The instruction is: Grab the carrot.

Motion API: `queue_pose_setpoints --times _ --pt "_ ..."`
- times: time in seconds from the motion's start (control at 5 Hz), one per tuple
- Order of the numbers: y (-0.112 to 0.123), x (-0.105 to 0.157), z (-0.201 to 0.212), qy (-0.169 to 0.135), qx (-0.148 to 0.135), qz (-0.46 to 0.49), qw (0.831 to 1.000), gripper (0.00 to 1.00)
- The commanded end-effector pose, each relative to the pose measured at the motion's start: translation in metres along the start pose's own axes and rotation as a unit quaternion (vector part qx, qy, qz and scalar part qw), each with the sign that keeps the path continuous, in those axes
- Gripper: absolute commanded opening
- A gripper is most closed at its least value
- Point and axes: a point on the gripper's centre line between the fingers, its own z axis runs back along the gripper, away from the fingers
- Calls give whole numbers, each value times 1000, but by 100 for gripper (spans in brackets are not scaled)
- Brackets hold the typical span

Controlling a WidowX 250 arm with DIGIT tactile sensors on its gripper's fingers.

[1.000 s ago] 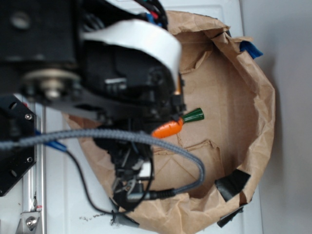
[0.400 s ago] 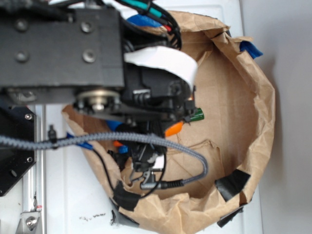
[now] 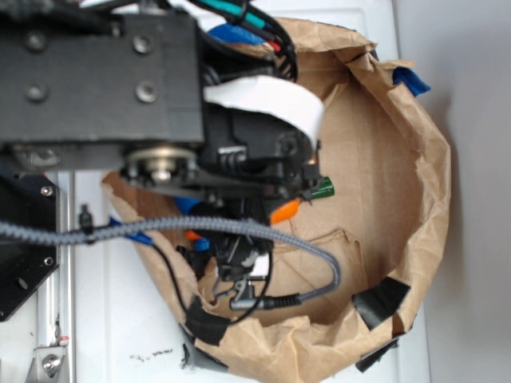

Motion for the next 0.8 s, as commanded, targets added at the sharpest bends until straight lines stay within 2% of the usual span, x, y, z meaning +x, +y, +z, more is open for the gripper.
queue_pose_setpoints --times 0.0,0.2,0.6 --pt "14 -10 -56 4 22 68 997 100" --pt "10 -10 -80 29 1 100 995 100" --pt "11 -4 -110 50 16 106 993 100"
